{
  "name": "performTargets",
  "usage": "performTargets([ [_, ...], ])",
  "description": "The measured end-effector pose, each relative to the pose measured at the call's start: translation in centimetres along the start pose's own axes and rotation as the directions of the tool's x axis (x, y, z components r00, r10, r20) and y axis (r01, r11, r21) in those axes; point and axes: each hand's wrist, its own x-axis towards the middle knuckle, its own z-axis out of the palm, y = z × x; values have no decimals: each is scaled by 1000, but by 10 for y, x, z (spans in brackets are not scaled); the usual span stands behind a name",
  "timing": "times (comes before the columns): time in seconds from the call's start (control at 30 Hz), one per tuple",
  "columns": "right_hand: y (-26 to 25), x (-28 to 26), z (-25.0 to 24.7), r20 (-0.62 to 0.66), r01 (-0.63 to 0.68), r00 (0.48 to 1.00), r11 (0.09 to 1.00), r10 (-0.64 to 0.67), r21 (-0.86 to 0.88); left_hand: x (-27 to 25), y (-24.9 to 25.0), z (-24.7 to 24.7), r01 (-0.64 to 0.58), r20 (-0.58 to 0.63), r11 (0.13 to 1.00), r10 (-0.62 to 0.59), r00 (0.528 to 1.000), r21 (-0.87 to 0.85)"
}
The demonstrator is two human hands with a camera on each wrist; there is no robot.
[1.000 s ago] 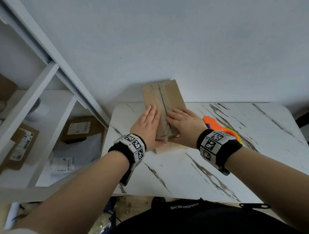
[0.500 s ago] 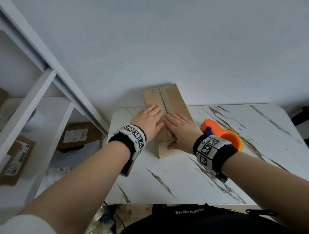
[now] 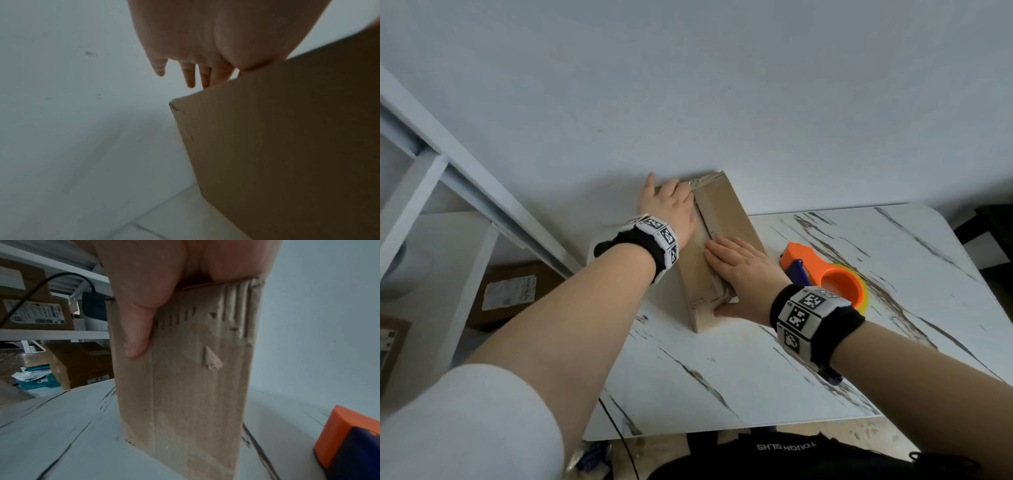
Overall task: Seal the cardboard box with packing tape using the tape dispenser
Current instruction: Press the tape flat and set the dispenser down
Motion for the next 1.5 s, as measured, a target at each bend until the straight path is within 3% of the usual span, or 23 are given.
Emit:
performTargets([
  [0.23, 0, 1, 2, -6, 0, 1000, 1000, 0, -2, -15, -4, 4, -65, -77, 980, 51, 996, -187],
  [0.4, 3, 1, 6, -42, 11, 999, 1000, -10, 18, -38, 2, 6, -129, -17, 975, 128, 992, -181],
  [0.5, 0, -1, 7, -71, 25, 997, 1000, -25, -3, -54, 7, 12, -82, 35, 968, 93, 995, -237],
  [0.63, -6, -15, 24, -290, 44, 956, 999, -39, 9, -53, 7, 13, -62, 55, 965, 79, 995, -256],
  [0.73, -13, -24, 27, -366, 66, 930, 994, -31, 85, -52, 7, 12, -59, 71, 965, 80, 994, -254],
  [0.93, -14, -19, 15, -298, 61, 954, 993, -28, 102, -53, 11, 8, -46, 76, 973, 65, 995, -225],
  [1.1, -15, -26, -1, -198, -90, 972, 977, 129, 194, -75, 25, 15, -51, -7, 959, 52, 999, -278],
  [1.3, -27, -31, 3, -204, -92, 967, 957, 151, 274, -87, 27, 26, -8, -35, 939, -5, 999, -345],
  [1.4, -27, -33, -1, -237, -152, 946, 950, 219, 274, -95, 33, 24, 157, 46, 890, -152, 987, -428],
  [1.5, -24, -35, 1, -242, -353, 874, 893, 421, 279, -103, 40, 24, 240, 144, 763, -192, 971, -600],
])
